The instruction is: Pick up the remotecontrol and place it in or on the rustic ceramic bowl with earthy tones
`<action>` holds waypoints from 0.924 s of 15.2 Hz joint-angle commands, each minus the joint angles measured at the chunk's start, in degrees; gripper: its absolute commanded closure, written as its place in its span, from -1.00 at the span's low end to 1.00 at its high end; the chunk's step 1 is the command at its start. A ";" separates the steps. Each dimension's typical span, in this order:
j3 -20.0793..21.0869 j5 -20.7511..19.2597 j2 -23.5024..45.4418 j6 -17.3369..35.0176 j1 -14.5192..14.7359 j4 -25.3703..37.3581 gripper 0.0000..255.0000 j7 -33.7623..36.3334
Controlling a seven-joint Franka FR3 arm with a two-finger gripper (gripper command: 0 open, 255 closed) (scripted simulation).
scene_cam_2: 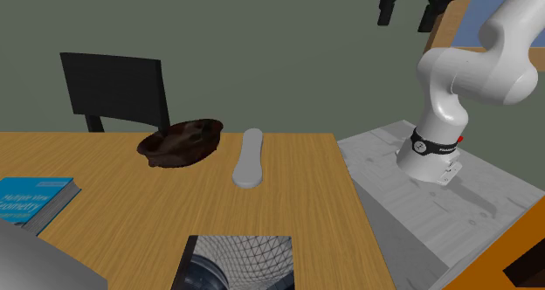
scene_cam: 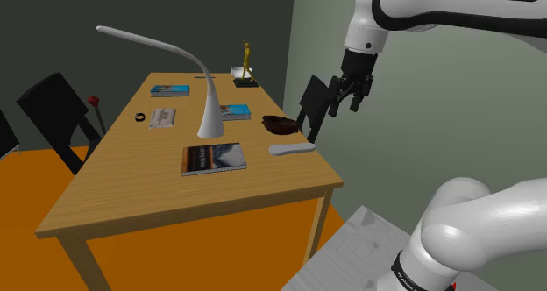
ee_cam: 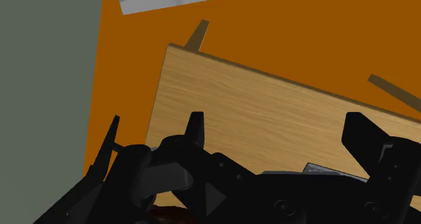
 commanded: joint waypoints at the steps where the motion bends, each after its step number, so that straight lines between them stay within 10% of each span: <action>1: 0.00 0.00 0.00 0.00 0.00 0.00 -1.00 0.00; 14: -16.61 -6.66 16.91 18.60 5.86 -2.38 -1.00 -37.45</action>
